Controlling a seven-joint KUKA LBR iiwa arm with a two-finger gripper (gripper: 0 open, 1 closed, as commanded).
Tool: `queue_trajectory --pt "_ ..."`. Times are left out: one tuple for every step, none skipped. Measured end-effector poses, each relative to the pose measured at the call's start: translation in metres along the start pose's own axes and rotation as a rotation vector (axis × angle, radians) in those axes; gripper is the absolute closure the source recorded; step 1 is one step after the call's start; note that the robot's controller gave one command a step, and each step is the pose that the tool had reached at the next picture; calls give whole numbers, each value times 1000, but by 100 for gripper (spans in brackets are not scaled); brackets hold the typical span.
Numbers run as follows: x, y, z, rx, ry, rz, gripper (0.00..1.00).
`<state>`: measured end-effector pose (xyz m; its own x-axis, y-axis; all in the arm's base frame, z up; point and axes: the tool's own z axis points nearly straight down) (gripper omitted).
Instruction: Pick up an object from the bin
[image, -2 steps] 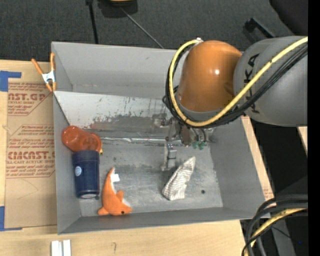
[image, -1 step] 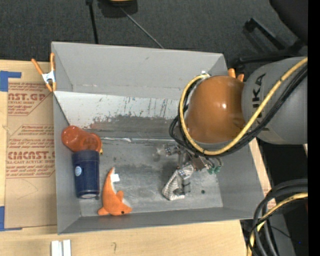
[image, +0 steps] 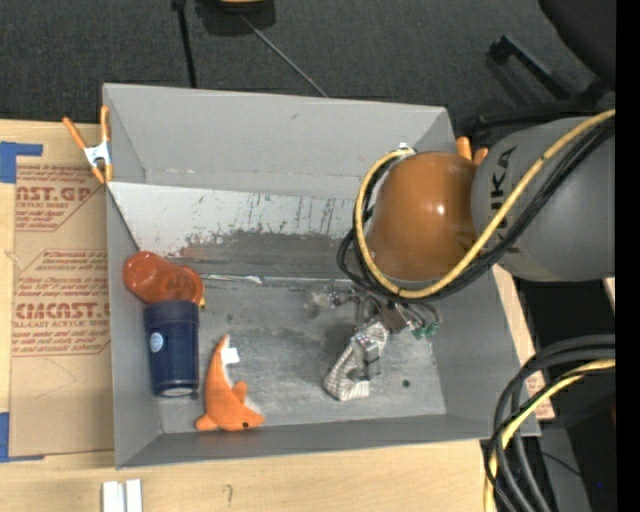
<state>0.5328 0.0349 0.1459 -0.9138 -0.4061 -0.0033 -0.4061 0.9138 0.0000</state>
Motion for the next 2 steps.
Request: queue_trajectory --pt "-1 -15 26 -1 1 129 0" --pt "3 -16 40 -1 3 -15 0"
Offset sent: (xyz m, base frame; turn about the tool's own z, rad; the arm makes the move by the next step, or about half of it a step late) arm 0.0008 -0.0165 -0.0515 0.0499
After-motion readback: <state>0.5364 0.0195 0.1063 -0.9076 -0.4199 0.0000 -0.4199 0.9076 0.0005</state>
